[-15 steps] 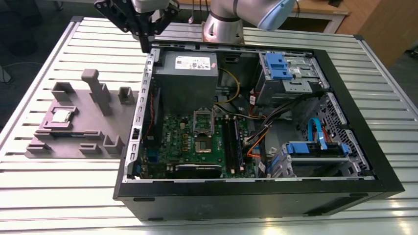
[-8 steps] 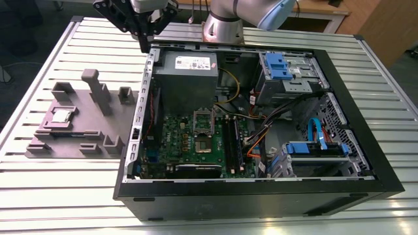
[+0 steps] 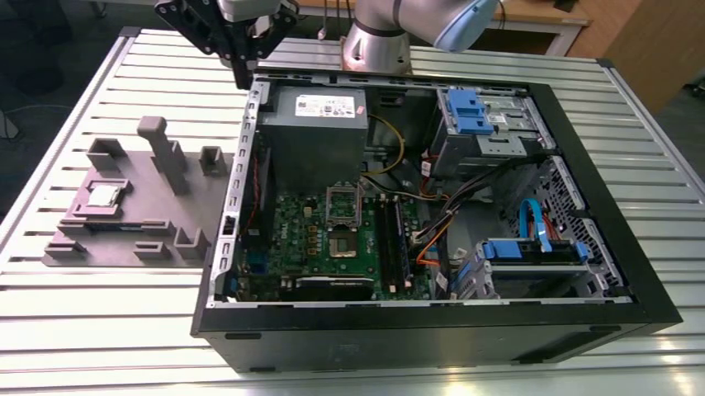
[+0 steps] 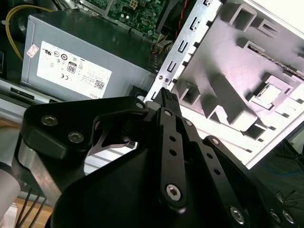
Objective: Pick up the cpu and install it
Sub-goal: 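Reach for the cpu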
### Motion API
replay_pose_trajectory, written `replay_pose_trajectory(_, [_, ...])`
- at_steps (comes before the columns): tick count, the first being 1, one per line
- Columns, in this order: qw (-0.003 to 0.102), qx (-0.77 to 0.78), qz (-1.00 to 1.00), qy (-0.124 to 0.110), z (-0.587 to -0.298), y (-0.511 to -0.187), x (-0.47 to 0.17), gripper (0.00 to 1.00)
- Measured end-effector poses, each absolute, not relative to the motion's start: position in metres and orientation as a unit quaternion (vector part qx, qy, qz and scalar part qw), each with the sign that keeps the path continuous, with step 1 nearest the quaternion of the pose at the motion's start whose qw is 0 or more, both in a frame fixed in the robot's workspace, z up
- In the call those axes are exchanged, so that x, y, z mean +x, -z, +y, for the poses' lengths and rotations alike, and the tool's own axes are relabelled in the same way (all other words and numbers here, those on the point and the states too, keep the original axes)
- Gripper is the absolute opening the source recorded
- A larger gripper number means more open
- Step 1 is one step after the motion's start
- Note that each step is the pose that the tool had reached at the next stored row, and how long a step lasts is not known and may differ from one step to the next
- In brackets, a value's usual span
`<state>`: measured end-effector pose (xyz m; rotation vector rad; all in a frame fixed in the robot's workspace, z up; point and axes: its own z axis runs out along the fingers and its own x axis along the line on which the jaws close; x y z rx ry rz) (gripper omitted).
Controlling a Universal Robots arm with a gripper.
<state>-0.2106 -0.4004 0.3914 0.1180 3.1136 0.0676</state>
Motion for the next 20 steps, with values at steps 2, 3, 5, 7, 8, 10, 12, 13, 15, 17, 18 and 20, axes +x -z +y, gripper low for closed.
replay_pose_trajectory(2, [0.012,0.038,0.999,-0.022,-0.4004,-0.3913,-0.2110,0.10])
replay_pose_trajectory(3, [0.012,0.038,0.999,-0.022,-0.4004,-0.3913,-0.2113,0.10])
replay_pose_trajectory(5, [0.012,0.038,0.999,-0.022,-0.4004,-0.3913,-0.2117,0.10])
replay_pose_trajectory(7, [0.012,0.038,0.999,-0.022,-0.4004,-0.3913,-0.2121,0.10])
replay_pose_trajectory(8, [0.012,0.038,0.999,-0.022,-0.4004,-0.3913,-0.2123,0.10])
replay_pose_trajectory(10, [0.012,0.038,0.999,-0.022,-0.4004,-0.3913,-0.2127,0.10])
replay_pose_trajectory(12, [0.012,0.038,0.999,-0.022,-0.4004,-0.3912,-0.2131,0.10])
replay_pose_trajectory(13, [0.012,0.038,0.999,-0.022,-0.4004,-0.3912,-0.2133,0.10])
replay_pose_trajectory(15, [0.012,0.038,0.999,-0.022,-0.4004,-0.3912,-0.2137,0.10])
replay_pose_trajectory(17, [0.012,0.038,0.999,-0.022,-0.4004,-0.3912,-0.2141,0.10])
replay_pose_trajectory(18, [0.012,0.038,0.999,-0.022,-0.4004,-0.3912,-0.2143,0.10])
replay_pose_trajectory(20, [0.012,0.038,0.999,-0.022,-0.4004,-0.3912,-0.2148,0.10])
